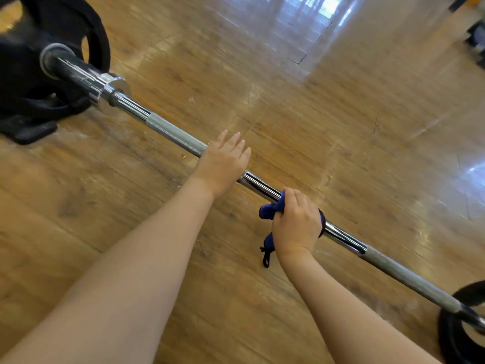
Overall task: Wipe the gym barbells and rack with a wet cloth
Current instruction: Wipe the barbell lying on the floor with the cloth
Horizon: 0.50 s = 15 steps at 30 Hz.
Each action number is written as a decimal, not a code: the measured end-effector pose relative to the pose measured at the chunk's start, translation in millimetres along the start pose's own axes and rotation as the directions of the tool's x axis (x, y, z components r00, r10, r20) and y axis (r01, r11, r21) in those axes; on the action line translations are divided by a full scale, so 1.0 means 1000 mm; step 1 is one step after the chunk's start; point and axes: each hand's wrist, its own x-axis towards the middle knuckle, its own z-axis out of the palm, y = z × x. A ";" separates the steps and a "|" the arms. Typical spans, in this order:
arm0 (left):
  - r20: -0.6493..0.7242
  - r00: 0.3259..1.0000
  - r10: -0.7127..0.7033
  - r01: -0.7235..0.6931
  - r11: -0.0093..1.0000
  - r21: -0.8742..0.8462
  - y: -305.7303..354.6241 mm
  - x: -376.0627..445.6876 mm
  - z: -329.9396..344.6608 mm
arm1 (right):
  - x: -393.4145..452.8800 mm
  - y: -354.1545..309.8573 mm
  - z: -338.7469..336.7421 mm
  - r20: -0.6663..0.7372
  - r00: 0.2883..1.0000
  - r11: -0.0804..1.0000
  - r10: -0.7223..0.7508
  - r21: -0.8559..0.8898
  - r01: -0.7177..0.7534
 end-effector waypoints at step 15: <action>0.117 0.971 0.209 -0.199 0.976 -0.085 0.013 0.023 -0.008 | -0.024 0.041 -0.007 -0.082 0.996 0.999 -0.044 0.016 0.045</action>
